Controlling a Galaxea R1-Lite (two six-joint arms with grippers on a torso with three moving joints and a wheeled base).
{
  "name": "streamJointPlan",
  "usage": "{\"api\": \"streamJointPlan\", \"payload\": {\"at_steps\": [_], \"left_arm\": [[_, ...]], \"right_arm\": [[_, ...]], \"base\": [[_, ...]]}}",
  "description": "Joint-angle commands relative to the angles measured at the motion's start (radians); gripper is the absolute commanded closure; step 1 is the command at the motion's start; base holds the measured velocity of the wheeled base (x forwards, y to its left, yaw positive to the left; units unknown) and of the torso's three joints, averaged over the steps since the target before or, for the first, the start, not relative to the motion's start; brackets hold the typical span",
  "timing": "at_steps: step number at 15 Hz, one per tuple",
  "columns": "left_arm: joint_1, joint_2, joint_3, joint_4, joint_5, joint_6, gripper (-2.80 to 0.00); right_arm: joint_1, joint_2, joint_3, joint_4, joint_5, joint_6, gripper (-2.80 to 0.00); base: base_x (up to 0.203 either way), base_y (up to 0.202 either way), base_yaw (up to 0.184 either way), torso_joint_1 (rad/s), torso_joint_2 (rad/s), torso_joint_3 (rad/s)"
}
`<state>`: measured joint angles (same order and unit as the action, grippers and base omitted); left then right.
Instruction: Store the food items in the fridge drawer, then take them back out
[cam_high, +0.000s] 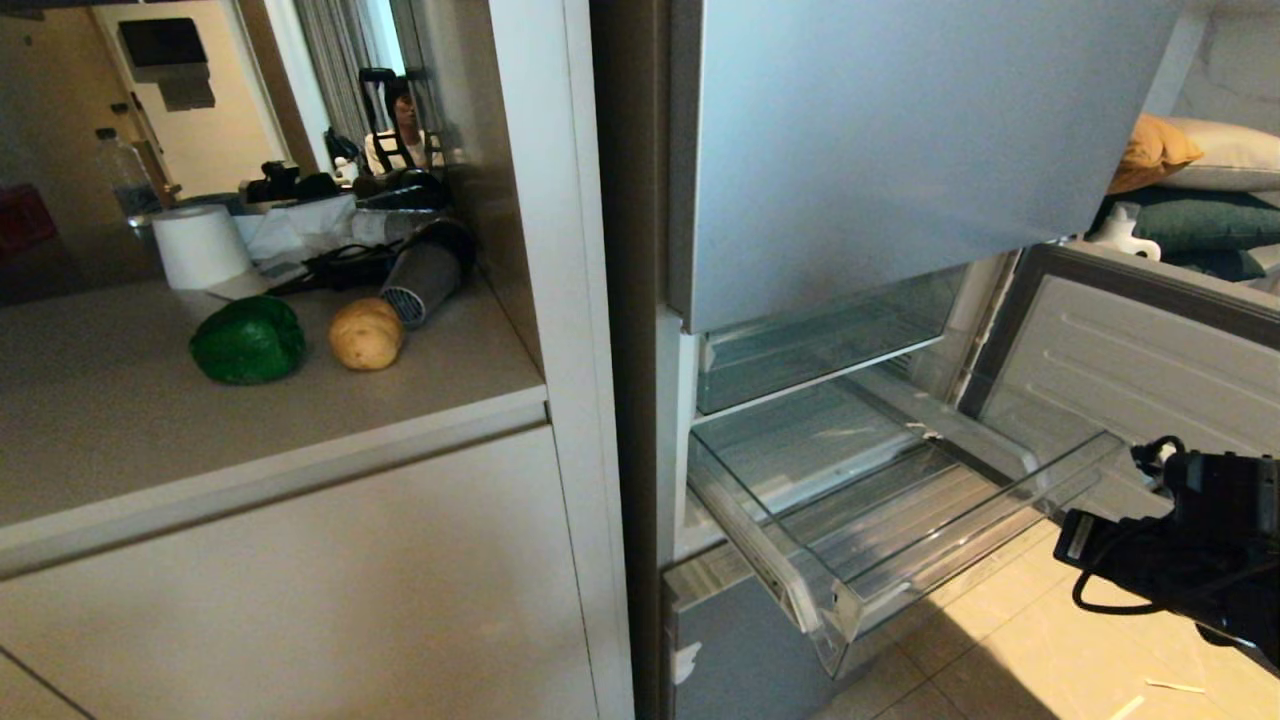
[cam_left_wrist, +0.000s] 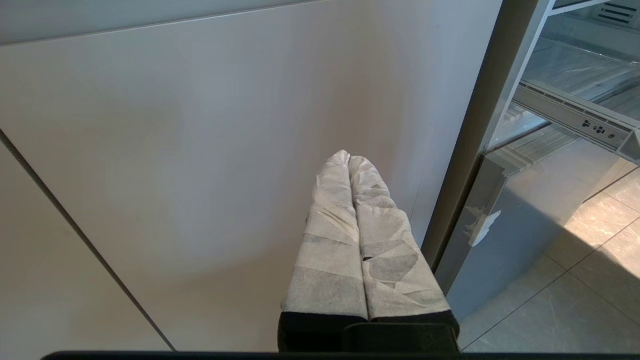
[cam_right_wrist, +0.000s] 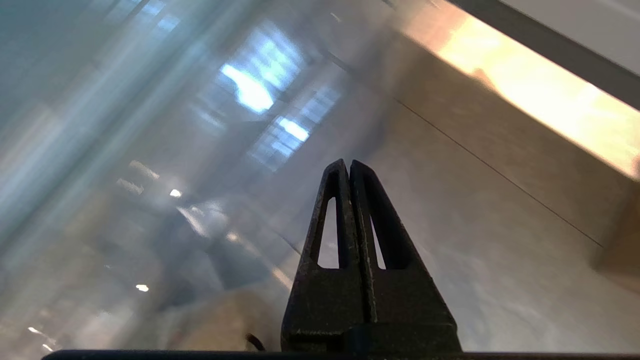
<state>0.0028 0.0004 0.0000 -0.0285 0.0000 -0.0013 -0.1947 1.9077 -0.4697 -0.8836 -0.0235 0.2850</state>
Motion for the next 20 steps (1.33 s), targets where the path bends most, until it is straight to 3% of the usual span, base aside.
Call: {"api": "streamJointPlan", "payload": {"at_steps": [1, 9, 16, 20], "left_arm": [[0.000, 0.001, 0.011, -0.001, 0.000, 0.000, 0.00], [0.000, 0.001, 0.011, -0.001, 0.000, 0.000, 0.00], [0.000, 0.001, 0.011, -0.001, 0.000, 0.000, 0.00], [0.000, 0.001, 0.011, -0.001, 0.000, 0.000, 0.00]], "right_arm": [[0.000, 0.083, -0.080, -0.006, 0.065, 0.010, 0.00], [0.014, 0.257, -0.353, -0.009, 0.299, 0.018, 0.00], [0.075, 0.550, -0.750, -0.103, 0.323, 0.133, 0.00], [0.103, 0.577, -0.809, -0.113, 0.323, 0.138, 0.00]], "base": [[0.000, 0.000, 0.000, 0.000, 0.00, 0.000], [0.000, 0.000, 0.000, 0.000, 0.00, 0.000], [0.000, 0.000, 0.000, 0.005, 0.00, 0.000], [0.000, 0.000, 0.000, 0.000, 0.00, 0.000]]}}
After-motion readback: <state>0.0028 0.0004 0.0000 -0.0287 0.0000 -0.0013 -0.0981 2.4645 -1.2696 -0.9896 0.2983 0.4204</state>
